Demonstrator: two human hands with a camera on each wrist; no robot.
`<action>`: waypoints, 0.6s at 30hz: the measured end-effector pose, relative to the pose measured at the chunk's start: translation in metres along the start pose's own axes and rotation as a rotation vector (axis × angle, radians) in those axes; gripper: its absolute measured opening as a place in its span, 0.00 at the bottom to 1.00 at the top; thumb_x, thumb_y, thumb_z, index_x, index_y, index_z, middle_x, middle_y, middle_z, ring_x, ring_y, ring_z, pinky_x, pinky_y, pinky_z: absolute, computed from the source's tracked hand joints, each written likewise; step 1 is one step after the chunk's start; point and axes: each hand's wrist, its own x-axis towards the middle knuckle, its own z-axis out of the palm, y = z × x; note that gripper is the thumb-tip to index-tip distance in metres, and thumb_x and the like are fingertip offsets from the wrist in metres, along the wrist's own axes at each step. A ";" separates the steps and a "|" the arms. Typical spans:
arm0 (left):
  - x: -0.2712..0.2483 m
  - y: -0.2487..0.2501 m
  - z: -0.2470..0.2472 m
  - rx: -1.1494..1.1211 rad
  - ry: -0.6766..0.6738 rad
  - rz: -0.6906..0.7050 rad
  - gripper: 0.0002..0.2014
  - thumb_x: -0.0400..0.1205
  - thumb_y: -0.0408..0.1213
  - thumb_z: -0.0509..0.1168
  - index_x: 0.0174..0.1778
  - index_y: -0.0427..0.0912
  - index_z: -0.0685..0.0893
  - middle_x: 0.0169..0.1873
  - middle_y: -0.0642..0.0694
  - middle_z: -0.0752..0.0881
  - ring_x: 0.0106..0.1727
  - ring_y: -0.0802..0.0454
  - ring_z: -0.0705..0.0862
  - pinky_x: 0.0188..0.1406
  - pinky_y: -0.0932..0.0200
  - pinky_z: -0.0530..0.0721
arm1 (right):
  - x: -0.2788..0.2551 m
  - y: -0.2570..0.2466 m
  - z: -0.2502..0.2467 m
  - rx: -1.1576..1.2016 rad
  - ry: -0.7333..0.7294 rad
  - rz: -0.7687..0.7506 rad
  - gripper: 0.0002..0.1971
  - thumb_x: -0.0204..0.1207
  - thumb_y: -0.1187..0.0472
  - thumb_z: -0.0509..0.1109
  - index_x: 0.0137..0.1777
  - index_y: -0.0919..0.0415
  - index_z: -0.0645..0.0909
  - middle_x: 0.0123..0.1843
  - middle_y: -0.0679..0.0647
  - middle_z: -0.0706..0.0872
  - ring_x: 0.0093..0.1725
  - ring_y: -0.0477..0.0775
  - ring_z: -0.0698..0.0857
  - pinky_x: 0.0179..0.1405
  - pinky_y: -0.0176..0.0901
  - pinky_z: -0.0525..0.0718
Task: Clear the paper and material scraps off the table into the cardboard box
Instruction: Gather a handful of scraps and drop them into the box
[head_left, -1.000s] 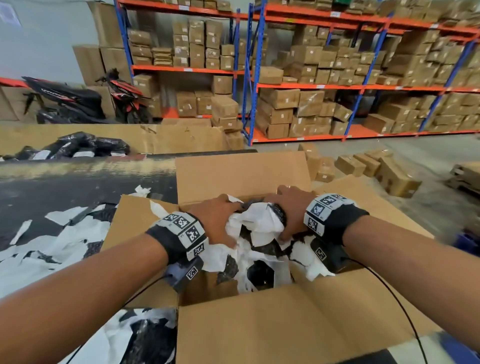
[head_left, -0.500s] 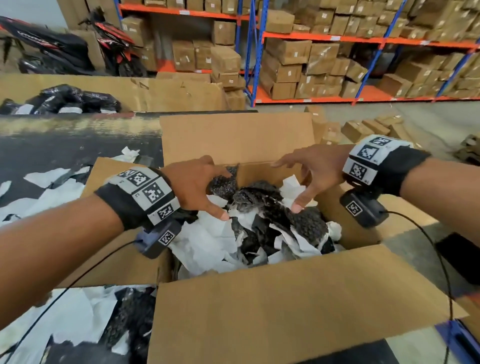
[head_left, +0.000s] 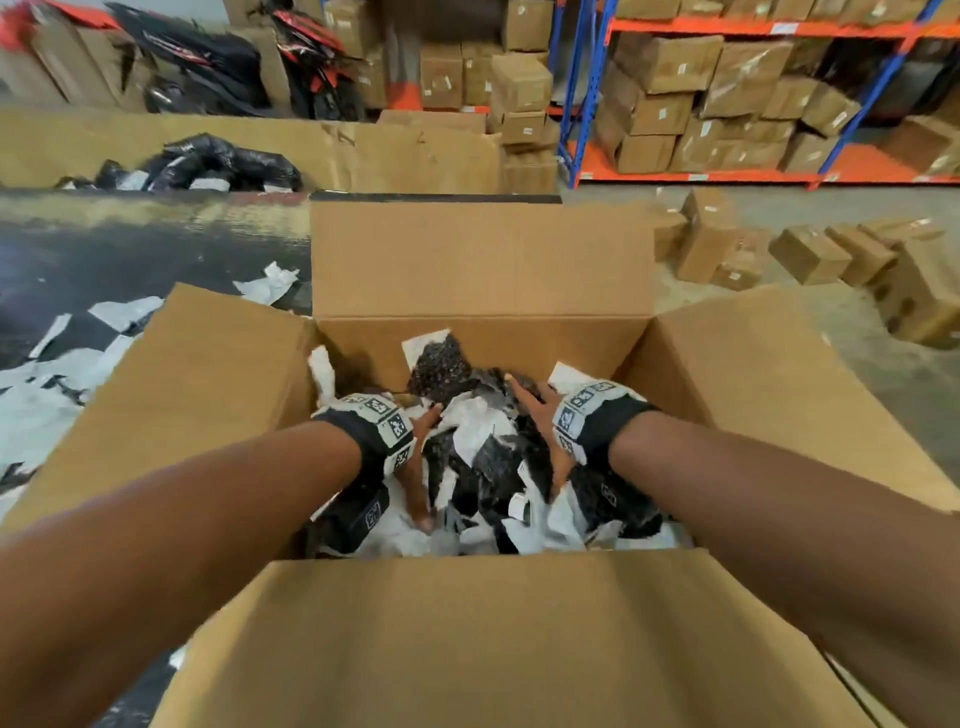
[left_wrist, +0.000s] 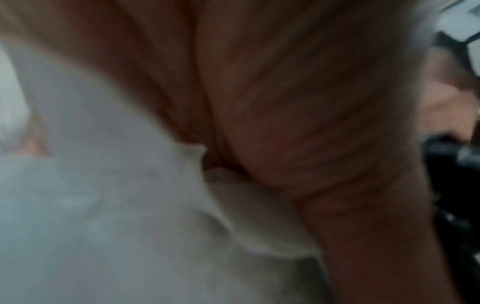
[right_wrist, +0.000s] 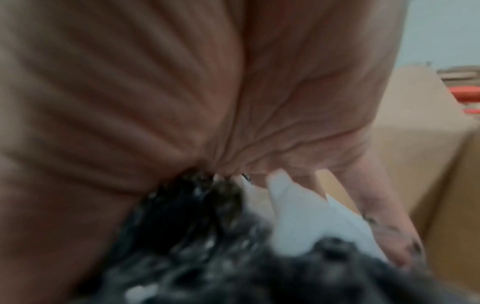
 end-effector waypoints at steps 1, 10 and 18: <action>0.013 0.004 0.013 -0.005 -0.003 -0.020 0.84 0.36 0.80 0.77 0.85 0.67 0.36 0.89 0.41 0.50 0.86 0.32 0.60 0.82 0.34 0.67 | 0.007 0.005 0.012 -0.008 0.016 -0.001 0.76 0.57 0.38 0.85 0.83 0.50 0.23 0.87 0.71 0.48 0.84 0.75 0.57 0.79 0.72 0.63; -0.024 0.008 -0.043 -0.055 0.111 0.194 0.58 0.56 0.64 0.85 0.82 0.53 0.69 0.74 0.53 0.79 0.73 0.47 0.78 0.77 0.51 0.72 | -0.015 0.042 -0.024 0.092 -0.066 -0.198 0.73 0.52 0.35 0.87 0.88 0.52 0.42 0.88 0.51 0.55 0.85 0.59 0.60 0.83 0.55 0.60; -0.028 0.009 -0.055 -0.060 0.128 0.067 0.77 0.50 0.68 0.84 0.89 0.52 0.44 0.86 0.46 0.63 0.86 0.41 0.64 0.84 0.41 0.63 | -0.019 0.055 -0.023 0.036 -0.108 -0.161 0.76 0.53 0.42 0.89 0.87 0.48 0.31 0.89 0.51 0.44 0.87 0.59 0.53 0.83 0.56 0.60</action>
